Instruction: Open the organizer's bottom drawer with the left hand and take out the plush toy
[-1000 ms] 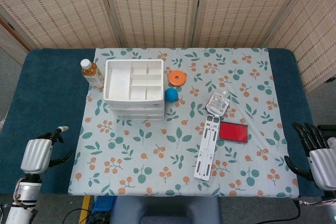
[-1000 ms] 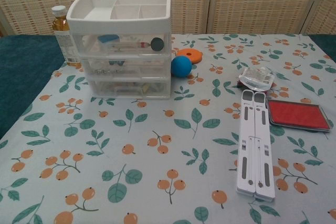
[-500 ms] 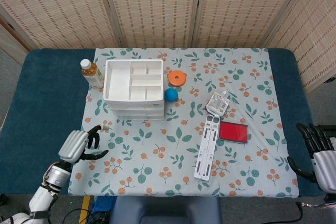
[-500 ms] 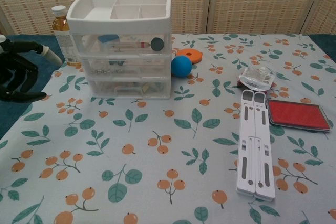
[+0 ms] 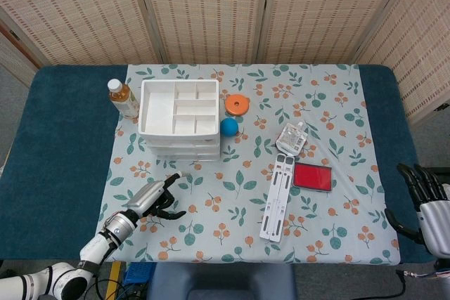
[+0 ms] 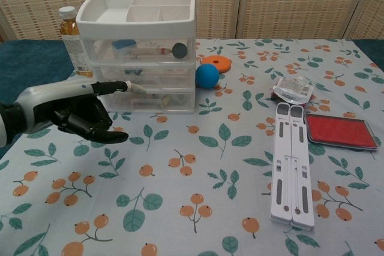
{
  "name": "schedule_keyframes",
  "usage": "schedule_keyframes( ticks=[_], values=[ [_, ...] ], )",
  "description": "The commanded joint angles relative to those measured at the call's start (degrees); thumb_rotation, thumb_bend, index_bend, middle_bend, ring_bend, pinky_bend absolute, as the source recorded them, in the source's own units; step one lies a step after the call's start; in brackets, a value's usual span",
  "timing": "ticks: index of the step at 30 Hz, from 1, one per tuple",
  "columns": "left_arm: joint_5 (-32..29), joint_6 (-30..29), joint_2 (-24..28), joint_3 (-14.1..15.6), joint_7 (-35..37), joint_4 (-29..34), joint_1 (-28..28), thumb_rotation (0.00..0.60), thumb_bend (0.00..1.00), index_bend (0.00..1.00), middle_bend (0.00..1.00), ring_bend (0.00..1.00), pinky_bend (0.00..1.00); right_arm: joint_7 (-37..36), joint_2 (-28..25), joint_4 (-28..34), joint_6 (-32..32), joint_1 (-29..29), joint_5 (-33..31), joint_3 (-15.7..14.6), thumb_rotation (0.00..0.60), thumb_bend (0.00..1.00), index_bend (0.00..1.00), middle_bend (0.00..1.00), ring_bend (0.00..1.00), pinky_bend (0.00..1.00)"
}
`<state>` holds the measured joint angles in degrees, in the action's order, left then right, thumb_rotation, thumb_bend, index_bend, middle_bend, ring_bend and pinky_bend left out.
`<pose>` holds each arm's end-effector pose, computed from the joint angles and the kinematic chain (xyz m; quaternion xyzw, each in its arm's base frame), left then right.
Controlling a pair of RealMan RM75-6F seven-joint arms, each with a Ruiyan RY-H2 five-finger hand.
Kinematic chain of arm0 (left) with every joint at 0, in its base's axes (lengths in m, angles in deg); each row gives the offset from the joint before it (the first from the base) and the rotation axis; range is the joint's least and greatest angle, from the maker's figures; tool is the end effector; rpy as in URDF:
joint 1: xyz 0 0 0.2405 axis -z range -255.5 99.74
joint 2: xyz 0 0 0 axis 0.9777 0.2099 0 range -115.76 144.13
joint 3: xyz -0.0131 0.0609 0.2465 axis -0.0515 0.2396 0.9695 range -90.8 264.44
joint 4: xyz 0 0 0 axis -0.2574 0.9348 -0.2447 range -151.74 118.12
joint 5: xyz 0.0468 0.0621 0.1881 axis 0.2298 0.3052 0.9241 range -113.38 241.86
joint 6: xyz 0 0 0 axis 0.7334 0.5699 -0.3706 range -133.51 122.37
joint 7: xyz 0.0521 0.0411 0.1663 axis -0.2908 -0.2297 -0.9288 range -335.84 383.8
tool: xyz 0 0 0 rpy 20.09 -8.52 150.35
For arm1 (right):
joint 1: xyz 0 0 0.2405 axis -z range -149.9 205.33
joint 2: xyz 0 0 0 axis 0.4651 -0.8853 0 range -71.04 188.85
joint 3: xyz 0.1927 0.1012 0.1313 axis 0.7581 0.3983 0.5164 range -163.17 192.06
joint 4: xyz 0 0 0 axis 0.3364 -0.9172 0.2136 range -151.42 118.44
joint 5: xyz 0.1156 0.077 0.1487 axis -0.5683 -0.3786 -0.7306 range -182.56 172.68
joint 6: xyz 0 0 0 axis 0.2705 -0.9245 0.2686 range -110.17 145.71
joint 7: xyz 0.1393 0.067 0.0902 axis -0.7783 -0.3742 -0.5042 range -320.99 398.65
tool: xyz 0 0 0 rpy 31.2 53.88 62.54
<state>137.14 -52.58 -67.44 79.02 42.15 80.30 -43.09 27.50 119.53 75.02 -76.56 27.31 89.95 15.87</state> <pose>-0.1455 0.3063 -0.0274 -0.6285 -0.6271 -0.4151 0.1984 -0.2934 -0.1846 0.1940 0.5785 -0.3755 0.4696 0.5511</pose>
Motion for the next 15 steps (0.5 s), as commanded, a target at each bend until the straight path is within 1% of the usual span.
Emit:
schedule_keyframes(
  ticks=[1,7,15],
  values=[
    [-7.6,5.1,-3.0,-1.9,3.3,-0.2,2.4,0.600,0.25,0.05,0.96,1.00,1.00,0.1,0.0,0.0,0.1,-0.1,0.0,0.0,0.600,0.34,0.00,0.08,0.00,0.04],
    [-16.6,8.6,-6.8,-3.6,5.0,-1.2,4.4,0.600,0.27,0.03,0.96,1.00,1.00,0.5,0.3,0.2,0.5,-0.4,0.0,0.2,0.600,0.34,0.00,0.08,0.00,0.04],
    [-26.7,8.2,-11.7,-6.8,7.8,-3.4,5.1,0.600,0.29,0.03,0.97,1.00,1.00,0.7,0.2,0.3,0.6,-0.3,-0.5,0.3,0.600,0.34,0.00,0.08,0.00,0.04]
  ],
)
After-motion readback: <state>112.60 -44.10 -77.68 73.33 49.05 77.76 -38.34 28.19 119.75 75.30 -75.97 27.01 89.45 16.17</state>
